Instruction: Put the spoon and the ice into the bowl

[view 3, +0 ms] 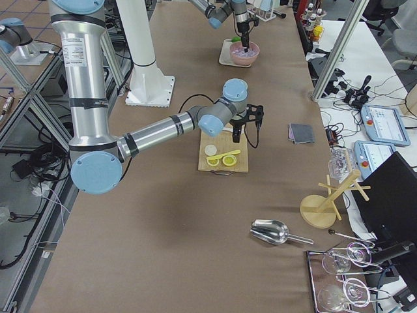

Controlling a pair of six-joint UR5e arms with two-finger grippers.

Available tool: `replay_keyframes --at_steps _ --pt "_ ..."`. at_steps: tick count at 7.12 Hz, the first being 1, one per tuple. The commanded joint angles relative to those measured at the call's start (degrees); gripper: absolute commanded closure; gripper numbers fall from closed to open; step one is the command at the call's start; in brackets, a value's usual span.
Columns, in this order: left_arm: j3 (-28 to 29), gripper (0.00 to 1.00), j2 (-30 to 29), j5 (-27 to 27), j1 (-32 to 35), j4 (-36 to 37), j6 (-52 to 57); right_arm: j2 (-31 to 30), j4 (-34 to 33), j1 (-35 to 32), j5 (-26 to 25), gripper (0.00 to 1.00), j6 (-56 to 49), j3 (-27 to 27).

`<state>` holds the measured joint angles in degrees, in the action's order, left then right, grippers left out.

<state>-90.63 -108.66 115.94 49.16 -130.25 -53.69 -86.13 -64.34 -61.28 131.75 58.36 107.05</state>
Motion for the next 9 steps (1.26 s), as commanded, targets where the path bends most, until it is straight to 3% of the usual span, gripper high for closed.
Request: replay_keyframes --at_steps 1,9 --pt "0.2 0.48 0.0 0.0 -0.5 0.0 0.1 0.0 0.0 0.0 0.0 0.0 0.0 0.0" --pt "1.9 0.47 0.0 0.0 -2.0 0.0 0.2 0.0 0.1 0.0 0.1 0.0 0.0 0.5"
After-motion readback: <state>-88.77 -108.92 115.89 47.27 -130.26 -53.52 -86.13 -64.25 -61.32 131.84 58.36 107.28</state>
